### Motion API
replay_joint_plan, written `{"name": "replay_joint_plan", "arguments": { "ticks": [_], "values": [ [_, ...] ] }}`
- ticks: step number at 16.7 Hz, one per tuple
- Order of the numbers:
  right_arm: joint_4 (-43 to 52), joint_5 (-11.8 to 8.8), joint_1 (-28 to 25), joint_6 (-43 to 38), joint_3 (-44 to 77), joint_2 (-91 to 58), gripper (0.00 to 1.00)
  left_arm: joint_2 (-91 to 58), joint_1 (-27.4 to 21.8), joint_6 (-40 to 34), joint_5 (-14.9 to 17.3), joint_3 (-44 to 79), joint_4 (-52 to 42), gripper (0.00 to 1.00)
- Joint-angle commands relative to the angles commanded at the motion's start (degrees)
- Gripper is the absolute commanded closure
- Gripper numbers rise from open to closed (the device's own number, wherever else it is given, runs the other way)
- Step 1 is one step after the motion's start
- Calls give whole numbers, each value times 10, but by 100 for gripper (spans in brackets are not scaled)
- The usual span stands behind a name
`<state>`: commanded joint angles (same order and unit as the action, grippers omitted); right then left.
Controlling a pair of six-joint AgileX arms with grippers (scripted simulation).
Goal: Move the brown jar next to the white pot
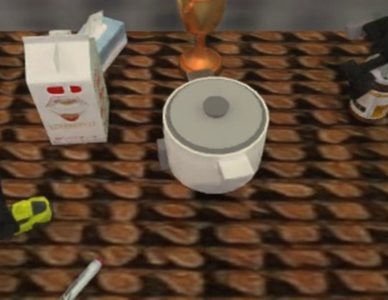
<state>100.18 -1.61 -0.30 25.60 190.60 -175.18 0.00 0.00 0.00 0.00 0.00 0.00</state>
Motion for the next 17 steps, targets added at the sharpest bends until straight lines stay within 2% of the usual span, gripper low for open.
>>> {"name": "replay_joint_plan", "arguments": {
  "ticks": [1,14,17],
  "values": [
    [0,0,0,0,0,0,0,0,0,0,0,0,0,0],
    [0,0,0,0,0,0,98,0,0,0,0,0,0,0],
    [0,0,0,0,0,0,100,0,0,0,0,0,0,0]
  ]
}}
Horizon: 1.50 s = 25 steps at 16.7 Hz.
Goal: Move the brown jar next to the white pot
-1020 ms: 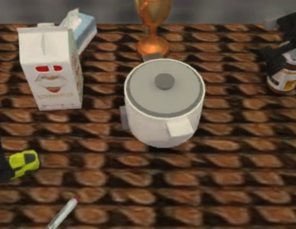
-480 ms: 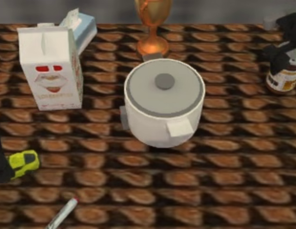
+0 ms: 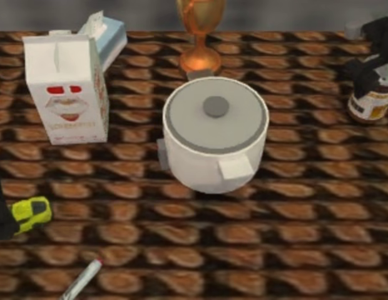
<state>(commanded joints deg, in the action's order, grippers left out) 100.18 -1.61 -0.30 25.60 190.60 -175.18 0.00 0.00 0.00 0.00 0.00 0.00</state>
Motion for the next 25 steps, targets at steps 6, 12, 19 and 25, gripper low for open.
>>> {"name": "replay_joint_plan", "arguments": {
  "ticks": [6,12,19,25],
  "values": [
    [0,0,2,-1,0,0,100,0,0,0,0,0,0,0],
    [-33,-4,-7,5,-85,68,100,0,0,0,0,0,0,0],
    [-114,-9,-15,6,-386,258,100,0,0,0,0,0,0,0],
    [-192,-9,-13,2,-659,435,100,0,0,0,0,0,0,0]
  ]
}}
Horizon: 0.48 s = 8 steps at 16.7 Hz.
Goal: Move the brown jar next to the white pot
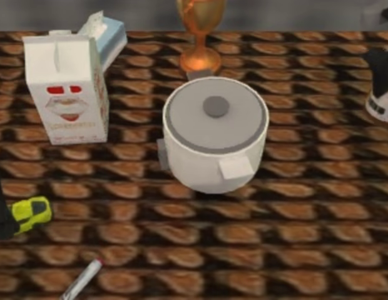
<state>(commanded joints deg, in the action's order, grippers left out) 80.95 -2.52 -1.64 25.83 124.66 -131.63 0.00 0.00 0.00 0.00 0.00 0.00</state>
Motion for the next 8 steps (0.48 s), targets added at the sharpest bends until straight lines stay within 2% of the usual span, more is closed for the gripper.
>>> {"name": "replay_joint_plan", "arguments": {
  "ticks": [4,8],
  "values": [
    [-46,1,4,-3,-116,91,100,0,0,0,0,0,0,0],
    [-61,2,5,-4,-147,117,100,0,0,0,0,0,0,0]
  ]
}}
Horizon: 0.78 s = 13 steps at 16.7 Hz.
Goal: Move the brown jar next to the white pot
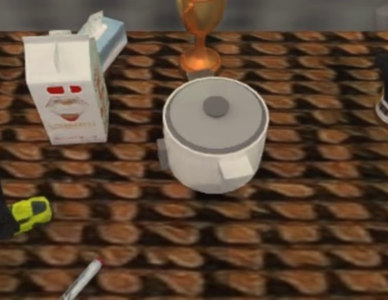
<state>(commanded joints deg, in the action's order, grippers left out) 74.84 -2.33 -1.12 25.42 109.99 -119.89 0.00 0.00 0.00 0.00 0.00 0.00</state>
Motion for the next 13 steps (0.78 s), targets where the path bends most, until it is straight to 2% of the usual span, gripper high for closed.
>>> {"name": "replay_joint_plan", "arguments": {
  "ticks": [4,7,13],
  "values": [
    [1,0,-3,-2,1,-2,100,0,0,0,0,0,0,0],
    [-10,4,-20,-40,-6,-4,100,0,0,0,0,0,0,0],
    [-57,22,-86,-243,-48,-12,100,0,0,0,0,0,0,0]
  ]
}}
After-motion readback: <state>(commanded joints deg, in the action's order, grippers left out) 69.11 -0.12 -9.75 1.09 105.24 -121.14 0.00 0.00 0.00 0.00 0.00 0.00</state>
